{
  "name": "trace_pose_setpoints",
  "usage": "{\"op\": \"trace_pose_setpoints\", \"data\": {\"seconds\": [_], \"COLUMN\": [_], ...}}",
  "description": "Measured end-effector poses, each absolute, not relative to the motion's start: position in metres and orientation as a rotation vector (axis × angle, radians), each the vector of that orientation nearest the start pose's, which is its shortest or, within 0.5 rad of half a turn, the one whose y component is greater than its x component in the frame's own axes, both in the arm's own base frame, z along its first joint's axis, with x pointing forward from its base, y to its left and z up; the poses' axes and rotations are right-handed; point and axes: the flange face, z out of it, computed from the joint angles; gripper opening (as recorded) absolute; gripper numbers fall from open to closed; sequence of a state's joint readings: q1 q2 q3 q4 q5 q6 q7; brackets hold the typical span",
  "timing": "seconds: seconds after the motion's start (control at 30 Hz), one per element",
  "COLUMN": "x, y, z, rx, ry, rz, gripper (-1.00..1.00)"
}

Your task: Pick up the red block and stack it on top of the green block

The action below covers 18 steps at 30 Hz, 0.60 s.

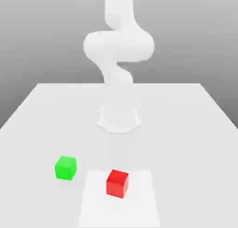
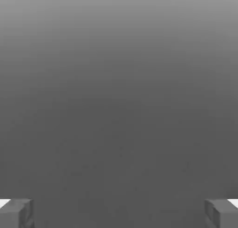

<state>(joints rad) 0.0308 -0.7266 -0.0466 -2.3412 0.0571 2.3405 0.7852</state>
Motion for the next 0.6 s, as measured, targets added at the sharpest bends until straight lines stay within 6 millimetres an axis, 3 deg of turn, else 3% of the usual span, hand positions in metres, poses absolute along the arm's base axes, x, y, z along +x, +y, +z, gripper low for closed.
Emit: {"op": "trace_pose_setpoints", "data": {"seconds": [0.13,0.3,0.43,0.6], "x": [0.416,0.445,0.450,0.436], "y": [-0.018,-0.011,-0.002,0.006], "z": [0.589,0.487,0.408,0.318], "rx": [-2.427,-2.449,-2.483,-2.540], "ry": [1.128,1.221,1.308,1.430], "rz": [-0.662,-0.421,-0.258,-0.103], "gripper": [0.00,0.00,0.00,0.00]}}
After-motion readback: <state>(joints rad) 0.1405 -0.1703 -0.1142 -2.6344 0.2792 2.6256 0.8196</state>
